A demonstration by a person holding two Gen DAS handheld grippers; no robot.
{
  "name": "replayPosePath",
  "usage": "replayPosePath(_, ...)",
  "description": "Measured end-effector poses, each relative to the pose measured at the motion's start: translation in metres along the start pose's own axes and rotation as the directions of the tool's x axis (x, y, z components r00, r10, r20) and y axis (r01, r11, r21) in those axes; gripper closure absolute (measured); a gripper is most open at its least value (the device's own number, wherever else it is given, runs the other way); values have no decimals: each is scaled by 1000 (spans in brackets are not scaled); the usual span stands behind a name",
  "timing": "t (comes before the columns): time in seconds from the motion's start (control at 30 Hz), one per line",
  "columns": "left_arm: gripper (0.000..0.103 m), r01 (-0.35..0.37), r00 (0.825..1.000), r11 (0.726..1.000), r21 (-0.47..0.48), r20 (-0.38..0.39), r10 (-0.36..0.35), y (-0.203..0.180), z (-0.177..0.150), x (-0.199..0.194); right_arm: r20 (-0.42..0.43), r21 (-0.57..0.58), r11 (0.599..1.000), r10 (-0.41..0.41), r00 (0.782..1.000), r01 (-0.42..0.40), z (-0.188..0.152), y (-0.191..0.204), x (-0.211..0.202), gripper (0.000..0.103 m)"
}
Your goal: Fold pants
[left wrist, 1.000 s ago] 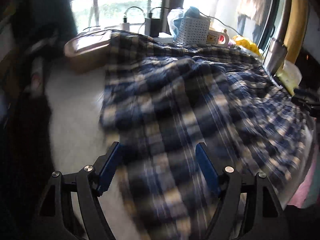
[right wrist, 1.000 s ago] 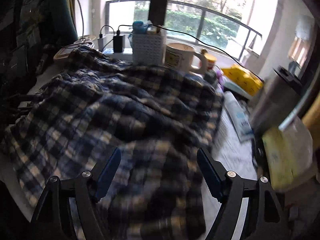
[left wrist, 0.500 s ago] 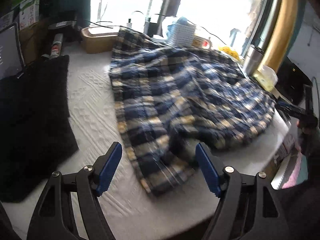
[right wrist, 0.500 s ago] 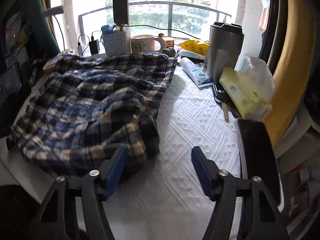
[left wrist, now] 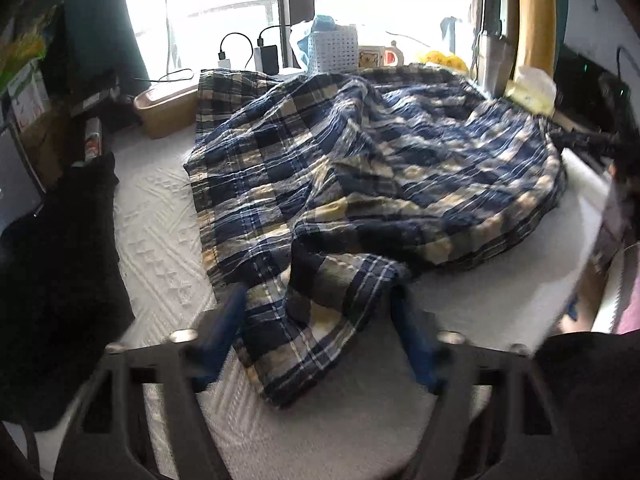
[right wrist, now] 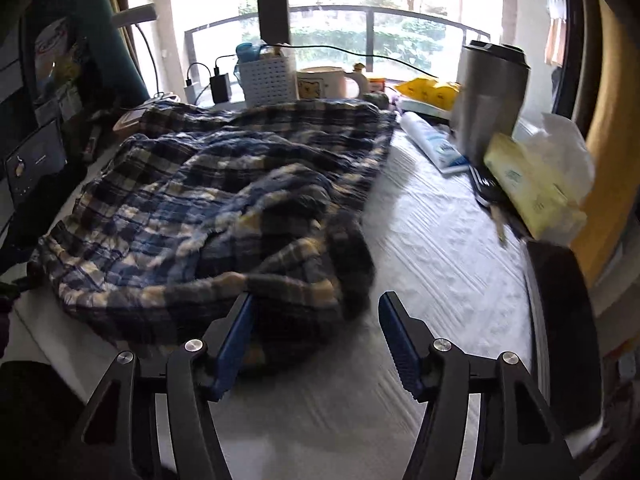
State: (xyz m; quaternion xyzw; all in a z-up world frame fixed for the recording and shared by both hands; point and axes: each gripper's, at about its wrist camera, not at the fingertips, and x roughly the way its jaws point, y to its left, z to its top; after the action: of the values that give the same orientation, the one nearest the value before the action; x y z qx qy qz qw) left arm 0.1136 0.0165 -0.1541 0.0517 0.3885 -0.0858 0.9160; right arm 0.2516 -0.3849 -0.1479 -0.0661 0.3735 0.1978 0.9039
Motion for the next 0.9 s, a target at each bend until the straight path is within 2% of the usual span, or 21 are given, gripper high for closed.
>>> replayPosePath(0.03,76,10,1000,1000,-9,-1,-10,2,0,2,6,-5,1000,4,1000,-4,1,2,1,57)
replayPosePath(0.07,86,3,1000,1000,-31,9,-3,7,0,2,3,-8,1000,4,1000,-4,1,4,3,74)
replayPosePath(0.1,100,-10,1000,999,-39,11,10,9,0,1,-7,-10,1000,-2,1000,2,1,6,6,82)
replayPosePath(0.17,101,-9,1000,999,-49,15,10,13,-1,-3,-13,-19,1000,-18,1000,18,-2,8,6,86)
replayPosePath(0.33,102,16,998,997,-70,68,-11,19,-7,-34,21,0,999,-52,998,52,-5,4,-20,87)
replayPosePath(0.43,102,64,994,994,-88,98,-56,24,-8,-60,60,1,998,-68,996,68,-5,3,-44,87)
replayPosePath(0.63,102,178,976,983,-52,134,-170,12,-12,-121,102,-13,995,-98,990,100,-8,10,-85,88)
replayPosePath(0.77,102,222,972,975,-6,84,-220,3,-23,-130,105,9,993,-117,988,116,-20,8,-100,88)
replayPosePath(0.9,102,237,969,971,-18,-73,-237,0,-41,-102,75,26,991,-136,988,134,-38,6,-98,88)
